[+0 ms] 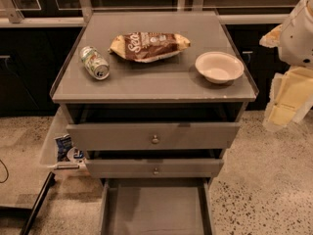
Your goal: Place brown chip bag into bottom drawer
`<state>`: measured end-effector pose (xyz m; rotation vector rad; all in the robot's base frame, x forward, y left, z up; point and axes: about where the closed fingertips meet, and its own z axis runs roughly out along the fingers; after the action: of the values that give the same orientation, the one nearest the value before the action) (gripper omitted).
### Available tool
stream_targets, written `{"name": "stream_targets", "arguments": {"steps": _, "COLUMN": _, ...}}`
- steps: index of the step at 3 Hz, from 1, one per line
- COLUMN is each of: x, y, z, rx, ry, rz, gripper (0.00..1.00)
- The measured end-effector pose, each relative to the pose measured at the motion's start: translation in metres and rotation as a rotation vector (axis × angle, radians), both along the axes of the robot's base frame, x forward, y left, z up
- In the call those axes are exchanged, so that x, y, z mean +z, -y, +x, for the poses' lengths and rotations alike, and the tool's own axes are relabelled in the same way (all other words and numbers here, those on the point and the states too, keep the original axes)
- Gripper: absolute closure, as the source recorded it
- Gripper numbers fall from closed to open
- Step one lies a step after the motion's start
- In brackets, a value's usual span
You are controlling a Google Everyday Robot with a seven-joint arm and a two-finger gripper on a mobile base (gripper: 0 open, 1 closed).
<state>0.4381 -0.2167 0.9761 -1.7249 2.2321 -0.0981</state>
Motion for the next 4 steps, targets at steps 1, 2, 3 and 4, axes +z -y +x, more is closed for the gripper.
{"name": "stream_targets", "arguments": {"steps": 1, "x": 0.0, "y": 0.0, "z": 0.0, "rx": 0.0, "ry": 0.0, "rz": 0.0, "gripper": 0.0}}
{"name": "stream_targets", "arguments": {"steps": 2, "x": -0.002, "y": -0.007, "z": 0.01, "rx": 0.031, "ry": 0.018, "rz": -0.021, "gripper": 0.0}}
{"name": "stream_targets", "arguments": {"steps": 3, "x": -0.014, "y": -0.012, "z": 0.052, "rx": 0.058, "ry": 0.009, "rz": -0.035, "gripper": 0.0}}
{"name": "stream_targets", "arguments": {"steps": 4, "x": -0.014, "y": -0.012, "z": 0.052, "rx": 0.058, "ry": 0.009, "rz": -0.035, "gripper": 0.0}}
